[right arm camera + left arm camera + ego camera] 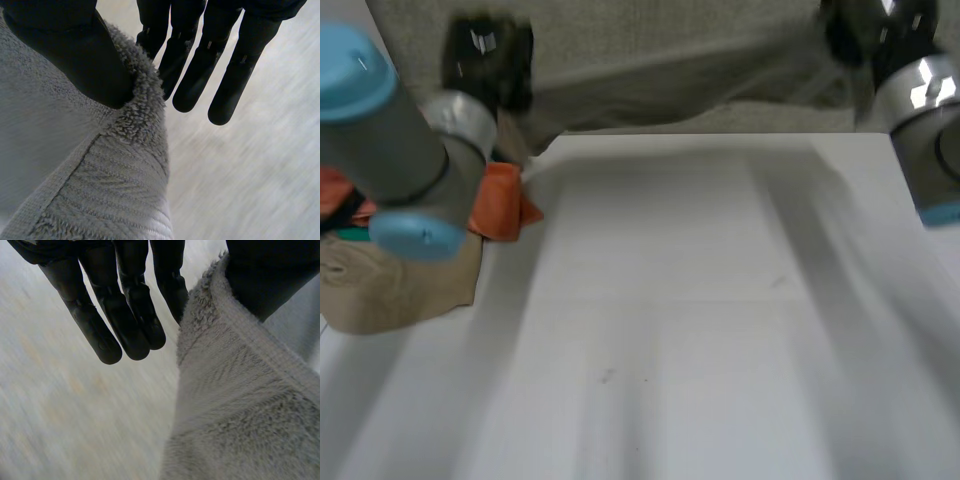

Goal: Fold the laundry.

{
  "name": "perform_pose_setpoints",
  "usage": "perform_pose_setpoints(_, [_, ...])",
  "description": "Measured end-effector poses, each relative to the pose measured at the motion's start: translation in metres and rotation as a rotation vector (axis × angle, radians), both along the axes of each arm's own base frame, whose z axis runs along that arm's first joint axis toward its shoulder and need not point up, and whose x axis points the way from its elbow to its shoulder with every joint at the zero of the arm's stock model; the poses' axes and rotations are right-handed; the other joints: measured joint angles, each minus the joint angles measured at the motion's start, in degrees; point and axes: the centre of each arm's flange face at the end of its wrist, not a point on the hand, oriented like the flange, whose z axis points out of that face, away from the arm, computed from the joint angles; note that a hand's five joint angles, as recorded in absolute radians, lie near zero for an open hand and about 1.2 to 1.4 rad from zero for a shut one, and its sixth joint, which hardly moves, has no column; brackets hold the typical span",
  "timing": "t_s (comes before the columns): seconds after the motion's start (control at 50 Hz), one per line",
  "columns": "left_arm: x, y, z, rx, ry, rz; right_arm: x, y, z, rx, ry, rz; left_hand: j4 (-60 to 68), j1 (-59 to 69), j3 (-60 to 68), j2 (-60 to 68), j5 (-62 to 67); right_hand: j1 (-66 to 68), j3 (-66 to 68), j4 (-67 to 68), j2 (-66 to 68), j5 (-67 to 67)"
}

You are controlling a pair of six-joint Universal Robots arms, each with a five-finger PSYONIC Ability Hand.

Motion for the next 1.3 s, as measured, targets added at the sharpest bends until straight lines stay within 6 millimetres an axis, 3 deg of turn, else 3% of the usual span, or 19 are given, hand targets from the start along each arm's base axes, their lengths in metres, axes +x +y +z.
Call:
perform_pose_setpoints(0.12, [0.012, 0.012, -0.093, 0.253, -0.154, 0.0, -0.013, 0.025, -0.08, 0.347, 0.143, -0.003, -9.8, -9.7, -9.4, -9.7, -7.3, 0.0, 0.0, 0.0, 0.0, 0.0])
perform_pose_setpoints(0.14, [0.013, 0.013, -0.097, 0.262, -0.161, -0.002, -0.014, 0.027, -0.085, 0.365, 0.153, -0.003, -12.0, -12.3, -11.5, -11.9, -9.7, 0.0, 0.0, 0.0, 0.0, 0.0])
perform_pose_setpoints(0.2, [0.017, 0.019, -0.14, 0.357, -0.253, -0.021, -0.018, 0.045, -0.123, 0.505, 0.241, 0.001, -21.8, -22.4, -21.8, -22.2, -19.6, 0.0, 0.0, 0.0, 0.0, 0.0])
perform_pose_setpoints(0.26, [0.021, 0.021, -0.166, 0.4, -0.333, -0.033, -0.021, 0.058, -0.151, 0.586, 0.319, 0.007, -33.0, -33.1, -32.3, -32.7, -31.0, 0.0, 0.0, 0.0, 0.0, 0.0])
perform_pose_setpoints(0.36, [0.029, 0.017, -0.184, 0.406, -0.431, -0.008, -0.024, 0.073, -0.176, 0.642, 0.409, 0.01, -39.6, -38.9, -38.6, -39.2, -37.9, 0.0, 0.0, 0.0, 0.0, 0.0])
perform_pose_setpoints(0.5, [0.039, 0.009, -0.18, 0.389, -0.467, 0.084, -0.024, 0.077, -0.181, 0.657, 0.423, 0.009, -45.0, -43.4, -43.8, -44.2, -43.2, 0.0, 0.0, 0.0, 0.0, 0.0])
perform_pose_setpoints(0.6, [0.043, 0.011, -0.176, 0.395, -0.47, 0.123, -0.025, 0.076, -0.177, 0.662, 0.393, 0.005, -40.8, -39.4, -39.9, -40.2, -38.6, 0.0, 0.0, 0.0, 0.0, 0.0])
perform_pose_setpoints(0.64, [0.043, 0.013, -0.174, 0.397, -0.47, 0.124, -0.026, 0.075, -0.176, 0.666, 0.38, 0.003, -36.4, -34.7, -35.6, -35.9, -34.3, 0.0, 0.0, 0.0, 0.0, 0.0])
perform_pose_setpoints(0.66, [0.044, 0.015, -0.173, 0.398, -0.469, 0.122, -0.027, 0.074, -0.176, 0.67, 0.371, 0.001, -22.5, -18.9, -22.4, -22.5, -20.8, 0.0, 0.0, 0.0, 0.0, 0.0])
perform_pose_setpoints(0.72, [0.043, 0.02, -0.166, 0.394, -0.465, 0.105, -0.029, 0.071, -0.174, 0.684, 0.342, -0.004, -2.5, -0.2, -2.4, -2.0, -1.1, 0.0, 0.0, 0.0, 0.0, 0.0])
perform_pose_setpoints(0.76, [0.043, 0.022, -0.163, 0.39, -0.463, 0.096, -0.03, 0.07, -0.174, 0.69, 0.332, -0.005, -0.4, -0.2, -0.5, -0.2, 0.3, -0.3, -1.4, -1.5, -1.2, -1.4])
perform_pose_setpoints(0.82, [0.042, 0.026, -0.152, 0.376, -0.454, 0.074, -0.035, 0.066, -0.173, 0.747, 0.268, -0.01, 0.3, -0.2, 0.2, 0.3, 0.4, -18.7, -21.6, -21.9, -21.7, -21.9])
perform_pose_setpoints(0.92, [0.041, 0.025, -0.138, 0.356, -0.438, 0.063, -0.045, 0.062, -0.171, 0.881, 0.143, -0.02, 0.3, -0.2, 0.2, 0.3, 0.4, -36.8, -40.5, -41.0, -40.4, -41.6])
perform_pose_setpoints(1.12, [0.034, 0.018, -0.117, 0.355, -0.405, 0.056, -0.061, 0.069, -0.169, 1.099, -0.024, -0.054, 0.3, -0.2, 0.2, 0.3, 0.4, -45.4, -50.5, -50.6, -49.3, -51.8])
perform_pose_setpoints(1.3, [0.026, 0.011, -0.096, 0.388, -0.366, 0.039, -0.058, 0.084, -0.174, 1.072, 0.021, -0.081, 0.3, -0.2, 0.2, 0.3, 0.4, -50.8, -55.8, -56.3, -55.2, -54.9])
